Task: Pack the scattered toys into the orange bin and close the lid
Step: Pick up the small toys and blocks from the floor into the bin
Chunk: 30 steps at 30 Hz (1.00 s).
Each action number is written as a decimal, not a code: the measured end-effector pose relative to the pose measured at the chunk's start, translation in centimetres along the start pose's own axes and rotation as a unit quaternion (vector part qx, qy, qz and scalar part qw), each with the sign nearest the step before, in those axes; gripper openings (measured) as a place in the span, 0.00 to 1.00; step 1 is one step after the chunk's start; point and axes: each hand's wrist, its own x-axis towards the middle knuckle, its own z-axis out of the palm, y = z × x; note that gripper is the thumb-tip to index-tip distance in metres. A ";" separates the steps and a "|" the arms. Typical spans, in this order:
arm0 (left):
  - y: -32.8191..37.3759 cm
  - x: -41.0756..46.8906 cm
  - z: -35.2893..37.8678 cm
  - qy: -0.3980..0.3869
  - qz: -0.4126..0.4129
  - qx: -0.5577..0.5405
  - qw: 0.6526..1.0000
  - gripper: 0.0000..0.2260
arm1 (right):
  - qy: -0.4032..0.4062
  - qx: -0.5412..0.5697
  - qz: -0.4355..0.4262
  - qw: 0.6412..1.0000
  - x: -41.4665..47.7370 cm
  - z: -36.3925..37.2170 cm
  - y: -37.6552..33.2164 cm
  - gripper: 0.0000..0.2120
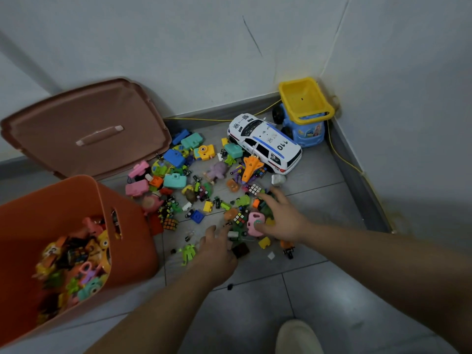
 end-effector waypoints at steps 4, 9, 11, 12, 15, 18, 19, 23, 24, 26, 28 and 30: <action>-0.2 -0.6 1.1 -0.006 0.035 0.072 0.997 0.41 | -0.061 -0.223 -0.053 0.972 -1.5 -0.6 2.4 0.59; -0.7 -0.3 2.5 0.032 0.015 0.102 0.994 0.52 | -0.121 -0.388 -0.076 0.911 -2.2 -0.2 5.3 0.66; -0.8 0.1 3.0 0.037 -0.007 0.112 0.993 0.54 | -0.116 -0.408 -0.072 0.903 -2.1 0.0 5.9 0.62; -0.9 0.2 3.3 0.038 -0.021 0.111 0.993 0.55 | -0.108 -0.408 -0.067 0.904 -2.0 0.0 6.0 0.59; -1.5 0.2 3.8 0.057 -0.071 0.111 0.990 0.58 | -0.087 -0.403 -0.052 0.910 -1.1 0.1 6.0 0.54; -2.8 -0.1 4.4 0.058 -0.120 0.090 0.987 0.60 | -0.063 -0.373 -0.075 0.923 0.6 0.3 6.0 0.54; -3.4 -0.2 4.6 0.055 -0.129 0.084 0.987 0.61 | -0.050 -0.369 -0.095 0.923 1.3 0.5 6.0 0.55; -5.5 -0.7 5.8 0.035 -0.103 0.092 0.990 0.62 | -0.034 -0.381 -0.176 0.907 3.7 0.9 5.3 0.54; -5.7 -0.6 6.0 0.034 -0.090 0.093 0.991 0.62 | -0.034 -0.379 -0.191 0.905 4.3 1.1 4.9 0.54; -5.8 0.0 6.2 0.046 -0.068 0.095 0.992 0.62 | -0.023 -0.371 -0.220 0.902 5.5 1.5 4.2 0.53; -5.6 1.2 6.5 0.065 -0.052 0.098 0.992 0.61 | -0.017 -0.363 -0.246 0.899 6.3 2.3 3.5 0.53; -5.4 2.5 6.5 0.100 -0.031 0.084 0.991 0.61 | -0.011 -0.356 -0.265 0.896 7.0 3.2 2.7 0.52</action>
